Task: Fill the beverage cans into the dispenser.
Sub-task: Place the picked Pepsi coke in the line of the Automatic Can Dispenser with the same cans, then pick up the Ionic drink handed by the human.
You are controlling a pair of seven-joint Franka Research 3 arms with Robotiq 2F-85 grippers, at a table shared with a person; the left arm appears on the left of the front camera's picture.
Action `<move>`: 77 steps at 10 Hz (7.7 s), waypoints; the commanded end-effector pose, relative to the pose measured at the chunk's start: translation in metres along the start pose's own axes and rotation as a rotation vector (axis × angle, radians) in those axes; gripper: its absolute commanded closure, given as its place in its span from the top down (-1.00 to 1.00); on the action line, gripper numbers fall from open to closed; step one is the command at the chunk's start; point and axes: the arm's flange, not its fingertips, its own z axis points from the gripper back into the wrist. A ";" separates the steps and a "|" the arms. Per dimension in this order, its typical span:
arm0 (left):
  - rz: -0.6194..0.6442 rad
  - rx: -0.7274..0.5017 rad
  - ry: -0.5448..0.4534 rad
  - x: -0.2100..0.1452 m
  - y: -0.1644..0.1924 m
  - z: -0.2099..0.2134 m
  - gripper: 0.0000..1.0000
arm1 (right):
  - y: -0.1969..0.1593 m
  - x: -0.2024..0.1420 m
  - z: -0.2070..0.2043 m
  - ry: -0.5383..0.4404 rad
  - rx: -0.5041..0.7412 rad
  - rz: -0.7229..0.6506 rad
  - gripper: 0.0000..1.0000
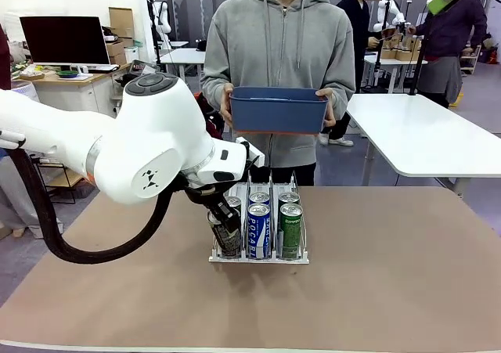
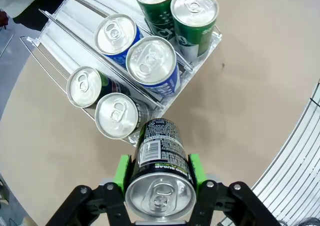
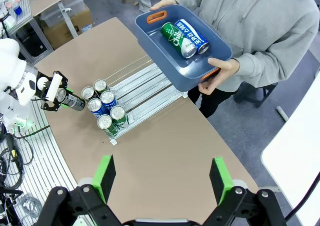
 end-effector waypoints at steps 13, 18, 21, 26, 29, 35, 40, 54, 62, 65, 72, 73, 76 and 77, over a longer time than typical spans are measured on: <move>0.126 -0.002 0.046 0.038 0.076 -0.058 0.15 | 0.001 -0.001 0.001 -0.001 0.006 -0.012 1.00; 0.137 -0.144 0.202 0.040 0.074 -0.080 0.15 | 0.001 -0.001 0.001 -0.001 0.006 -0.012 1.00; 0.146 -0.219 0.250 0.039 0.067 -0.091 0.15 | 0.001 -0.001 0.001 -0.001 0.006 -0.012 1.00; 0.146 -0.154 0.212 0.043 0.072 -0.091 0.15 | 0.001 -0.001 0.001 -0.001 0.006 -0.012 1.00; 0.148 -0.126 0.205 0.041 0.073 -0.077 0.94 | 0.001 -0.001 0.001 -0.001 0.006 -0.012 1.00; 0.172 -0.007 0.094 0.027 0.055 -0.029 1.00 | 0.001 -0.001 0.001 -0.001 0.006 -0.012 1.00; 0.165 -0.051 0.111 0.037 0.063 -0.029 1.00 | 0.001 -0.001 0.001 -0.001 0.006 -0.012 1.00; 0.165 -0.051 0.111 0.037 0.063 -0.029 1.00 | 0.001 -0.001 0.001 -0.001 0.006 -0.012 1.00; 0.049 -0.122 0.045 0.035 0.112 0.067 1.00 | 0.001 -0.001 0.001 -0.001 0.006 -0.012 1.00; -0.080 -0.167 0.000 0.025 0.153 0.160 1.00 | 0.001 -0.001 0.001 -0.001 0.006 -0.012 1.00; -0.115 -0.234 -0.339 -0.006 0.201 0.330 1.00 | 0.001 -0.001 0.001 -0.001 0.006 -0.012 1.00; -0.130 -0.193 -0.386 -0.003 0.205 0.338 1.00 | 0.001 -0.001 0.001 -0.001 0.006 -0.012 1.00; -0.134 -0.176 -0.466 0.008 0.212 0.347 1.00 | 0.001 -0.001 0.001 -0.001 0.006 -0.012 1.00; -0.158 -0.149 -0.439 0.010 0.208 0.334 1.00 | 0.001 -0.001 0.001 -0.001 0.006 -0.012 1.00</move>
